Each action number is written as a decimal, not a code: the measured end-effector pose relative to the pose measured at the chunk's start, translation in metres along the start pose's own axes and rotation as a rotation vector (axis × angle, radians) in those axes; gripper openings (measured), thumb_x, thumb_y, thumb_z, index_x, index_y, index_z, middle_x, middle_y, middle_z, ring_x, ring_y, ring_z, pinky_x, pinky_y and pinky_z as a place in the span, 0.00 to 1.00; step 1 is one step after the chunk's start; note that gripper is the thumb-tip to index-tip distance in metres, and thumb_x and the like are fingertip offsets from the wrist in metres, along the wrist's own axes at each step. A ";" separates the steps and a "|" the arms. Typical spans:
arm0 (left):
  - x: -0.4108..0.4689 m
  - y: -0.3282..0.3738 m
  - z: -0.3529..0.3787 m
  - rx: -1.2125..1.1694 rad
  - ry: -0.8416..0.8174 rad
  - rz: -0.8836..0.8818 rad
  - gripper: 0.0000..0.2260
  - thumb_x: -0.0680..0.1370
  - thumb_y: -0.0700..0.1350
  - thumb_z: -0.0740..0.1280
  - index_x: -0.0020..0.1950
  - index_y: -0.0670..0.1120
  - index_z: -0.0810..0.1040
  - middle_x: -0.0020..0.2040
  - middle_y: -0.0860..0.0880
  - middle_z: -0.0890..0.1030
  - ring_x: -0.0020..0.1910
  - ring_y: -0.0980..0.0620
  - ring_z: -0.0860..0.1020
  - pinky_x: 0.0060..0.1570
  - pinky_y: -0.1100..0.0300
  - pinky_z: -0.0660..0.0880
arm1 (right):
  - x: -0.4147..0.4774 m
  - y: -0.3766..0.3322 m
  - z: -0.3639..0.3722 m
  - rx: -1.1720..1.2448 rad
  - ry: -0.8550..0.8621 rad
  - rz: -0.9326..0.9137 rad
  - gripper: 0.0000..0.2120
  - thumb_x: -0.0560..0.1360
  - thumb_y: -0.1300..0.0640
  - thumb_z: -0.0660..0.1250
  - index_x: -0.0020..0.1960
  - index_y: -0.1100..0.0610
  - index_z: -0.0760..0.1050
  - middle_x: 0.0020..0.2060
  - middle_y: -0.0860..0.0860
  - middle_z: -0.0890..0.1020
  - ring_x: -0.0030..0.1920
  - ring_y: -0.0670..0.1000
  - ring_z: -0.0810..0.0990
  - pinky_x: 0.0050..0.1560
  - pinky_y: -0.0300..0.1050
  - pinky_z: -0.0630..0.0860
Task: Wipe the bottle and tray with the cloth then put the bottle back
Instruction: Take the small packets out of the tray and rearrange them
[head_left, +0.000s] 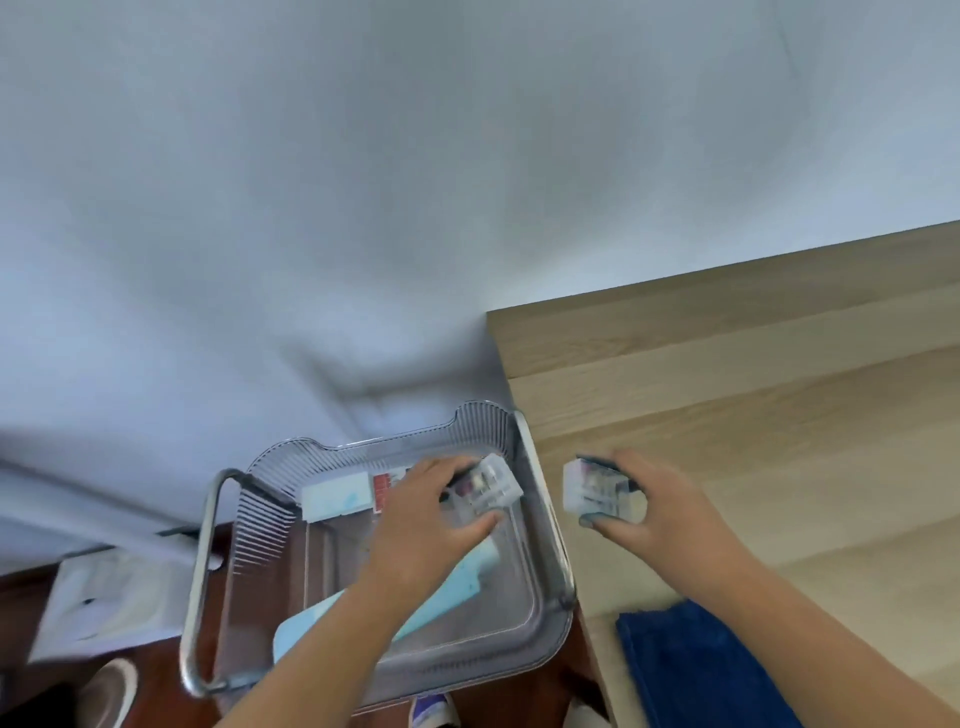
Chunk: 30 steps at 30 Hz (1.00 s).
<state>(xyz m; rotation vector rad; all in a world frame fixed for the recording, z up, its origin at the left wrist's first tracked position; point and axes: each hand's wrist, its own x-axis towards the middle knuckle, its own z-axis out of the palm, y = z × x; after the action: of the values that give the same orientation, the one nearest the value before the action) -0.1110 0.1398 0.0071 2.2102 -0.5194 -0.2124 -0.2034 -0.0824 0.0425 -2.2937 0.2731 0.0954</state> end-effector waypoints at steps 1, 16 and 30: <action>-0.001 -0.013 -0.008 0.017 0.013 -0.040 0.23 0.63 0.45 0.80 0.51 0.63 0.75 0.46 0.61 0.77 0.46 0.61 0.77 0.47 0.76 0.69 | 0.007 -0.009 0.009 -0.012 -0.027 -0.025 0.28 0.68 0.56 0.76 0.60 0.35 0.69 0.52 0.40 0.78 0.52 0.37 0.74 0.51 0.25 0.67; 0.062 -0.184 -0.025 0.381 -0.273 -0.207 0.23 0.72 0.48 0.73 0.65 0.46 0.74 0.61 0.47 0.75 0.60 0.47 0.73 0.57 0.54 0.72 | 0.163 -0.036 0.208 -0.420 -0.276 -0.043 0.28 0.71 0.59 0.71 0.69 0.50 0.67 0.66 0.49 0.73 0.65 0.51 0.69 0.64 0.48 0.69; 0.068 -0.212 -0.016 0.332 -0.198 -0.192 0.29 0.68 0.47 0.76 0.68 0.47 0.73 0.64 0.48 0.77 0.62 0.47 0.74 0.63 0.55 0.68 | 0.173 -0.007 0.231 -0.345 -0.203 0.084 0.30 0.72 0.60 0.70 0.71 0.51 0.64 0.68 0.50 0.68 0.69 0.51 0.63 0.69 0.50 0.67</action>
<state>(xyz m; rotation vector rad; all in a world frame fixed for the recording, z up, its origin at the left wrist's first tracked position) 0.0176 0.2412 -0.1442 2.5819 -0.4753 -0.4805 -0.0292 0.0647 -0.1348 -2.5877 0.2637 0.4467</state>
